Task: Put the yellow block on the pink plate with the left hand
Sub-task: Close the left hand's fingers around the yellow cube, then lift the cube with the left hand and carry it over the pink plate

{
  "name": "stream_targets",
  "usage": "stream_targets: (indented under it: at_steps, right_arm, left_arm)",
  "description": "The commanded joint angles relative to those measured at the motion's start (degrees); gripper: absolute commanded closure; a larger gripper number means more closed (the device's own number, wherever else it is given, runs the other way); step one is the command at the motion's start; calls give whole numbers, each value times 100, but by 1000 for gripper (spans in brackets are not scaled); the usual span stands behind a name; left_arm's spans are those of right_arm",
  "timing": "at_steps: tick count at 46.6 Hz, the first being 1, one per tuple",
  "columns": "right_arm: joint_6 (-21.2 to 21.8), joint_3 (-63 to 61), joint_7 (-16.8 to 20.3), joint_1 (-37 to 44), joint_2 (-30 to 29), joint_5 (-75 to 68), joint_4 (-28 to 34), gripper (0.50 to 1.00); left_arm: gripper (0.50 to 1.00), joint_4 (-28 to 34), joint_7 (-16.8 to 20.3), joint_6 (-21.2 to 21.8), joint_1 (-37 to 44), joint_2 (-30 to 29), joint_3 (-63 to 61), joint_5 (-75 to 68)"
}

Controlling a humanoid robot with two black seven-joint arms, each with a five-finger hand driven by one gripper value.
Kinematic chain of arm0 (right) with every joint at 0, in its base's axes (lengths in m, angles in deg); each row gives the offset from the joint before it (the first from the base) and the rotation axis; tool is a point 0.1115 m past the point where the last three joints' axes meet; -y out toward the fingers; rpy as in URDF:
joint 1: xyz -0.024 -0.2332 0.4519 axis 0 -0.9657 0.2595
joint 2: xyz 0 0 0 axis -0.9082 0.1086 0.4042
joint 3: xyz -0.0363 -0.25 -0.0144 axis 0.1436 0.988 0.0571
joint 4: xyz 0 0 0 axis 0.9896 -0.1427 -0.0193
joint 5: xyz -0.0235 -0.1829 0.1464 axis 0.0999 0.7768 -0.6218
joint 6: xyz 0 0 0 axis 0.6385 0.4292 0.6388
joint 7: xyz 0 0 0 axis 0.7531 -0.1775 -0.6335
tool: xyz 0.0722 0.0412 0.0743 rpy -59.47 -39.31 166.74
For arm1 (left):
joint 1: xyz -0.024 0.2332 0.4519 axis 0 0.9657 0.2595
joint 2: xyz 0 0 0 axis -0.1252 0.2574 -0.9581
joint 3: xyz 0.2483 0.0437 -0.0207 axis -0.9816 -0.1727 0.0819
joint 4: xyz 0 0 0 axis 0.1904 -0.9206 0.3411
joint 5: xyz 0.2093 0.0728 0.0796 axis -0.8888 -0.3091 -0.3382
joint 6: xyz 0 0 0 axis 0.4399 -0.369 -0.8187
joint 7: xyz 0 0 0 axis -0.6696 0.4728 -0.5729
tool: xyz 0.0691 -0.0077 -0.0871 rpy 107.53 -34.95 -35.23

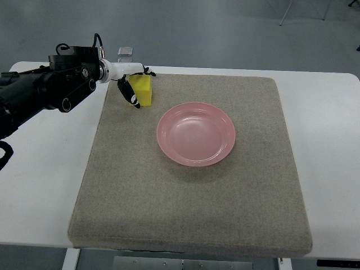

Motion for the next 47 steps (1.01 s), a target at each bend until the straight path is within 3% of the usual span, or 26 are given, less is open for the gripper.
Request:
stream_targets:
  at_steps: [1,4,16,23,37,47]
  right_arm:
    - [0,-1,0,0,0,0,0,576]
    - [0,-1,0,0,0,0,0,576]
    - [0,-1,0,0,0,0,0,576]
    - [0,-1,0,0,0,0,0,576]
    - [0,-1,0,0,0,0,0,576]
    - [0,-1,0,0,0,0,0,576]
  left_arm:
    - [514,3,1,-4,0,18,-2,-5]
    - [559,-6,1,-4,0,18,-2,-5]
    - [885,-15,-8,-13,-97,-17,-257,-128]
    - [984,-32,-8,-13,-158,-52,-310,-128]
    - [1000,-190,1,-83,-413,-245,-292,-84]
    - [1000,-1929,1,-75,-536,-1185,-134,-23]
